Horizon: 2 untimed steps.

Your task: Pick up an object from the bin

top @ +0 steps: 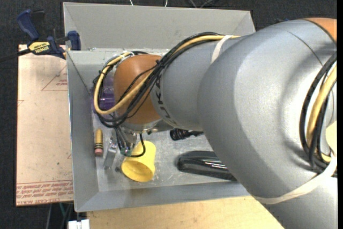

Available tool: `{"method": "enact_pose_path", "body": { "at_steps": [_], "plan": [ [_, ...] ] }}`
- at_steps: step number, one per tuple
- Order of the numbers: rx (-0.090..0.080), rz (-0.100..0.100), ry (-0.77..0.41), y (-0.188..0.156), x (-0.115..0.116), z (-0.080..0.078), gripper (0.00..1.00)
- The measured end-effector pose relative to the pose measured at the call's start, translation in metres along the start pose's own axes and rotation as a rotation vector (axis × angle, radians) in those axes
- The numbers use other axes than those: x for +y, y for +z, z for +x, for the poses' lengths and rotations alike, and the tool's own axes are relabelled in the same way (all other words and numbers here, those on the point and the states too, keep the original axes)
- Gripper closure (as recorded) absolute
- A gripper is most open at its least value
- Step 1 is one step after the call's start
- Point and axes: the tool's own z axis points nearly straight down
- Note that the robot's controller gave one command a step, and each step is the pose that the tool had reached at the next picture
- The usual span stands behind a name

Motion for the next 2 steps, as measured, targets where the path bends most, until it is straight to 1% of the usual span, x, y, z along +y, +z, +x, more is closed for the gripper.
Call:
{"method": "enact_pose_path", "body": {
  "at_steps": [1,2],
  "plan": [
    [-0.004,-0.004,0.004,0.001,0.008,-0.004,0.00],
    [-0.003,-0.003,-0.100,-0.085,-0.034,0.048,1.00]
  ]
}}
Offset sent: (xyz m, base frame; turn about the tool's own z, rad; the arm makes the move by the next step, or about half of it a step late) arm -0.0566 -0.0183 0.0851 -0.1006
